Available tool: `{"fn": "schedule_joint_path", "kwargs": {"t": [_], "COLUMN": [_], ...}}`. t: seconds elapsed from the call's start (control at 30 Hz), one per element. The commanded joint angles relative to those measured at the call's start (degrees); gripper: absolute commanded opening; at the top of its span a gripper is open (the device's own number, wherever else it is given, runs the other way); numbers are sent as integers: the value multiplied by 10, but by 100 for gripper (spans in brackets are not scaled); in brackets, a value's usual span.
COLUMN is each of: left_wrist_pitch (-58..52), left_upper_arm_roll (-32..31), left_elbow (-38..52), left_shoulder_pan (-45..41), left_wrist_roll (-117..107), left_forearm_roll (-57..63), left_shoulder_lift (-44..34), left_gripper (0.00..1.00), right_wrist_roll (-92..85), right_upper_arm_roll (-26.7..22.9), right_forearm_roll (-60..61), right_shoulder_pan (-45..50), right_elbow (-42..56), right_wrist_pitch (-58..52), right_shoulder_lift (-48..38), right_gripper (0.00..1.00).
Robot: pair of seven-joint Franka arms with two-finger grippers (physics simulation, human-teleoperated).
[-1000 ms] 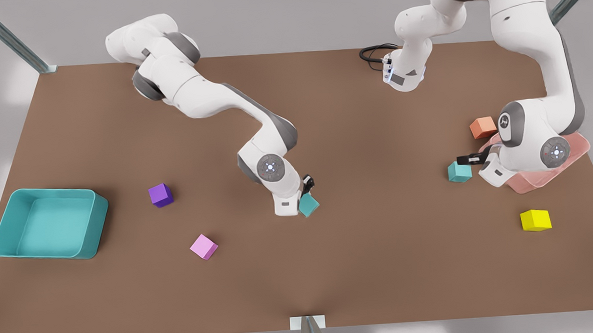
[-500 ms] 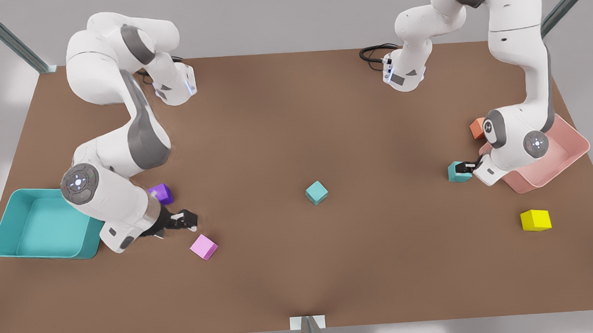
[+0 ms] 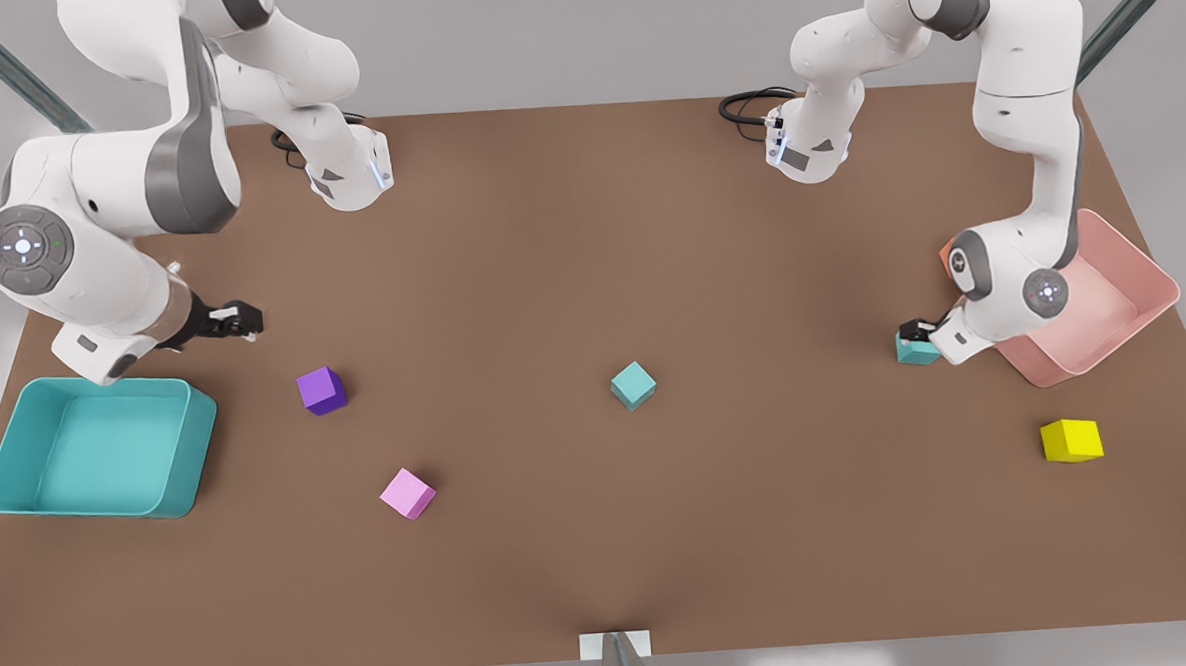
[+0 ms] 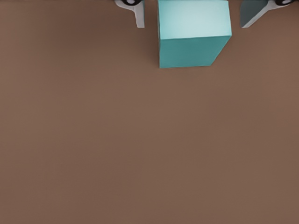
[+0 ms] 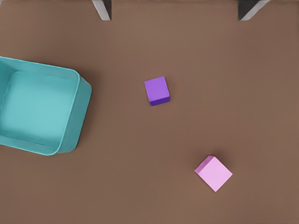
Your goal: Stack the two blue cubes on top of each other
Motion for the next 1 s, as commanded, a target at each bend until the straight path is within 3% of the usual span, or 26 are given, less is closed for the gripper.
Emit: {"fn": "schedule_joint_path", "kwargs": {"t": [0.0,0.4,0.6,0.87,0.97], "left_wrist_pitch": [33,49,48,40,-43], "left_upper_arm_roll": [0,0,1,0,-1], "left_elbow": [0,0,0,2,17], "left_shoulder_pan": [3,2,1,-2,-112], "left_wrist_roll": [77,75,75,58,-123], "left_forearm_roll": [0,-1,-1,-1,-3], "left_shoulder_lift": [11,43,47,17,-43], "left_gripper": [100,100,69,62,63], "right_wrist_roll": [-108,-110,-110,-110,-110], "right_upper_arm_roll": [-1,-1,0,0,0], "right_forearm_roll": [9,3,0,-2,-2], "right_shoulder_pan": [1,0,1,1,0], "right_elbow": [7,7,7,7,7], "right_wrist_pitch": [-3,-8,-10,-11,-11], "right_shoulder_lift": [4,7,8,9,9], "right_gripper": [100,100,100,100,100]}}
